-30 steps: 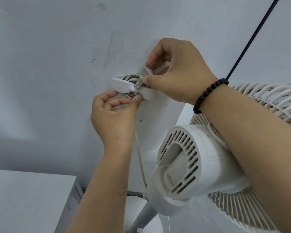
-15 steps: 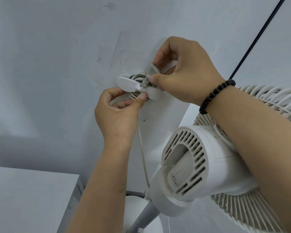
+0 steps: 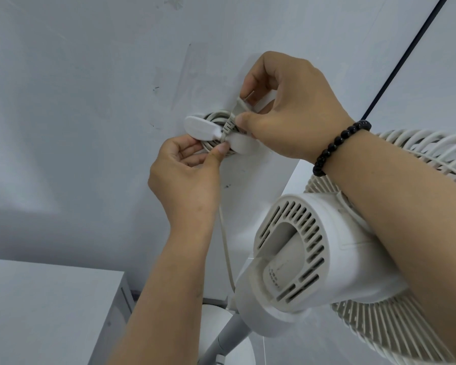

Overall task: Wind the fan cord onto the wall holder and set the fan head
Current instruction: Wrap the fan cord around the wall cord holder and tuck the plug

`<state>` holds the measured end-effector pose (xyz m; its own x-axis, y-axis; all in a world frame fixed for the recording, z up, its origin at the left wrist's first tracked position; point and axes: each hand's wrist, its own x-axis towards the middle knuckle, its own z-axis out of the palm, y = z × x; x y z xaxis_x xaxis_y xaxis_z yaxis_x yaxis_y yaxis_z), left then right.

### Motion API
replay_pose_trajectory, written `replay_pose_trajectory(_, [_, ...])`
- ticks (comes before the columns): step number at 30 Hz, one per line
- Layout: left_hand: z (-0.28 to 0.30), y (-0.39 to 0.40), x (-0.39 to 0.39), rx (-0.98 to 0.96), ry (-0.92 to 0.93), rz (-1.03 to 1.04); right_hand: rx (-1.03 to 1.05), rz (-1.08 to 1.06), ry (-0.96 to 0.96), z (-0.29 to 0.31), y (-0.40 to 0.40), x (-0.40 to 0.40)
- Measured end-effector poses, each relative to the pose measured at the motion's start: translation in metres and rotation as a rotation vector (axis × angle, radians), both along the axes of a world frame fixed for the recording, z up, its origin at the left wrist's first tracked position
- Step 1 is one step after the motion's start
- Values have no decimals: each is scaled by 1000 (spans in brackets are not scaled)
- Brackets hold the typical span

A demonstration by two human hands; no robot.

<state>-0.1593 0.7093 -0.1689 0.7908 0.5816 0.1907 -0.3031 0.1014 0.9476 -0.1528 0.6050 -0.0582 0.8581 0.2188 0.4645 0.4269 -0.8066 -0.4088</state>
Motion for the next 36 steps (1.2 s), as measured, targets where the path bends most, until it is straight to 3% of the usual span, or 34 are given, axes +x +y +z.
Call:
replay_pose_trajectory(11, [-2,8,5,-72,-2,-45,-35,-41,-20,0,1,2])
replay_pose_trajectory(28, [-5,11,5,-16,-23,-72,19,72,30,1,-3,1])
replay_pose_trajectory(36, [-4,9,4,-18,-28,-44,-56,38,-7,2,0,2])
